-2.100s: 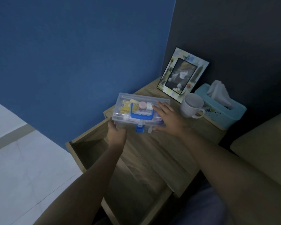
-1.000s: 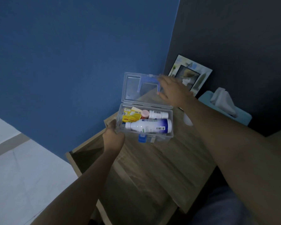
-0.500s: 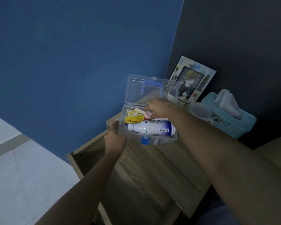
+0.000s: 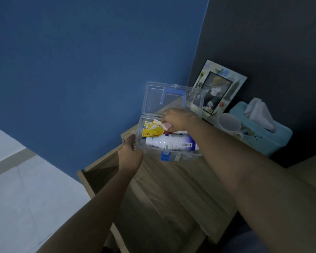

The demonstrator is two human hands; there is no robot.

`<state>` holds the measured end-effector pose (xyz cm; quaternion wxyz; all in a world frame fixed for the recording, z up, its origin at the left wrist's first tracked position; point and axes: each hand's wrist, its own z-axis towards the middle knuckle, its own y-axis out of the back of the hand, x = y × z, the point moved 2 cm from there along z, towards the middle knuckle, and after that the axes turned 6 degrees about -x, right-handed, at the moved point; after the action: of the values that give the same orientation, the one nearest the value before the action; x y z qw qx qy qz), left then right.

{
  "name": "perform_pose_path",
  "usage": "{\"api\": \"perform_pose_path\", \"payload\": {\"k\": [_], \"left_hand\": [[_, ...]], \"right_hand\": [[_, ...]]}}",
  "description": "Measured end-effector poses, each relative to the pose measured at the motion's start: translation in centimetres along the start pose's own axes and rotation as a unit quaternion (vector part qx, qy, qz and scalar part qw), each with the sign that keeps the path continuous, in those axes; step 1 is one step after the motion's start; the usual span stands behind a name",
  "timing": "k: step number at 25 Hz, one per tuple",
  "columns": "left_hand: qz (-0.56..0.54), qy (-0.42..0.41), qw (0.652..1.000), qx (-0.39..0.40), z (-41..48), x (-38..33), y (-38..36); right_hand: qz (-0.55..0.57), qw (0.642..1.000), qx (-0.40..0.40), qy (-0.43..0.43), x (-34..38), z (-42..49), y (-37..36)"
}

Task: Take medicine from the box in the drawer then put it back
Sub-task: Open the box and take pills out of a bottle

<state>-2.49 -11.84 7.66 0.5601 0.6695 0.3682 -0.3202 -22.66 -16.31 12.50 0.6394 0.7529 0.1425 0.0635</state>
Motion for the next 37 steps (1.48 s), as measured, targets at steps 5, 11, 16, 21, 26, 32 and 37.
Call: {"api": "perform_pose_path", "payload": {"k": [5, 11, 16, 21, 26, 32, 37], "left_hand": [[0.004, -0.010, 1.000, 0.015, -0.1, -0.2, 0.3], [-0.019, -0.040, 0.999, -0.010, -1.1, -3.4, 2.2], [-0.028, -0.169, 0.979, 0.107, -5.2, -6.8, 3.4], [-0.041, -0.209, 0.954, 0.209, -9.3, -10.0, 3.8], [-0.041, -0.216, 0.941, 0.256, -11.3, -12.2, 3.9], [-0.016, -0.204, 0.943, 0.263, -11.7, -13.6, 4.3], [-0.012, -0.198, 0.946, 0.258, -11.6, -14.1, 4.5]], "right_hand": [[0.128, 0.989, -0.060, -0.046, -0.3, -1.1, 1.0], [0.386, 0.867, -0.285, -0.135, 2.6, -7.9, 1.1], [0.450, 0.806, -0.352, -0.156, 5.7, -15.4, -0.1], [0.499, 0.753, -0.395, -0.165, 7.6, -20.3, 1.0], [0.488, 0.752, -0.418, -0.144, 8.1, -21.9, 2.3], [0.465, 0.769, -0.412, -0.151, 8.4, -22.0, 3.5], [0.430, 0.811, -0.371, -0.140, 8.1, -22.3, 4.3]]}}
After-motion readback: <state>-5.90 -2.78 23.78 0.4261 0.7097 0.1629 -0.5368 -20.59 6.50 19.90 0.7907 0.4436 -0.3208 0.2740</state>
